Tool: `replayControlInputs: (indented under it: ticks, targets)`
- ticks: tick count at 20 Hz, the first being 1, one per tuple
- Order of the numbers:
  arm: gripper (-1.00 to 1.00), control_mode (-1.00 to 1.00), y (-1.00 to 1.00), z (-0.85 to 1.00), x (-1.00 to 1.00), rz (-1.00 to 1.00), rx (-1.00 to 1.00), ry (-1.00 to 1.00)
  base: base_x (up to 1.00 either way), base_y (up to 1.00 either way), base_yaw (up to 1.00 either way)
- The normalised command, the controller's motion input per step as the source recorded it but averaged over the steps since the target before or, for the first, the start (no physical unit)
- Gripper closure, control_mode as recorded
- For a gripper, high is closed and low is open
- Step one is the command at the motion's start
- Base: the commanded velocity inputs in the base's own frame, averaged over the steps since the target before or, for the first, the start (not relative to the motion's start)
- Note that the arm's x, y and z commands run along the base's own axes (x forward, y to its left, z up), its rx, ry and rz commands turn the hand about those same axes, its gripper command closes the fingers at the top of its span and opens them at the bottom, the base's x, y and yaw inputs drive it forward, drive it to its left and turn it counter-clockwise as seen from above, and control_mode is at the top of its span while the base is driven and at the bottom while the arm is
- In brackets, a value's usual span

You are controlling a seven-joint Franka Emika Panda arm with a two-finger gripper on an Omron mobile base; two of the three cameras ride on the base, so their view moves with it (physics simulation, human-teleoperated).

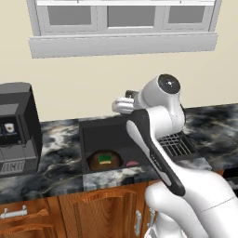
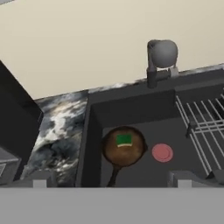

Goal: Pick the pan and sponge and place them into the sink. Then turn on the water.

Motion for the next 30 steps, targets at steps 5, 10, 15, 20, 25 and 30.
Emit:
replayControlInputs:
  ticks: [5, 10, 15, 20, 25, 30]
  targets:
    - [-1.0, -1.0, -0.41, 0.06, -0.11, 0.11, 0.0, -0.14, 0.0, 0.0, 0.0]
    - [-1.0, -1.0, -0.42, 0.04, -0.09, 0.11, 0.0, -0.14, 0.0, 0.0, 0.0]
    - [-1.0, -1.0, -0.41, 0.06, -0.08, 0.11, 0.0, -0.15, 0.0, 0.0, 0.0]
    - [-1.0, -1.0, -0.41, 0.06, -0.08, 0.11, 0.0, -0.15, 0.0, 0.0, 0.0]
    - [-1.0, -1.0, -0.4, 0.04, -0.05, 0.11, 0.0, -0.15, 0.0, 0.0, 0.0]
    - [-1.0, -1.0, -0.38, 0.04, -0.12, 0.1, -0.02, -0.17, 0.0, 0.0, 0.0]
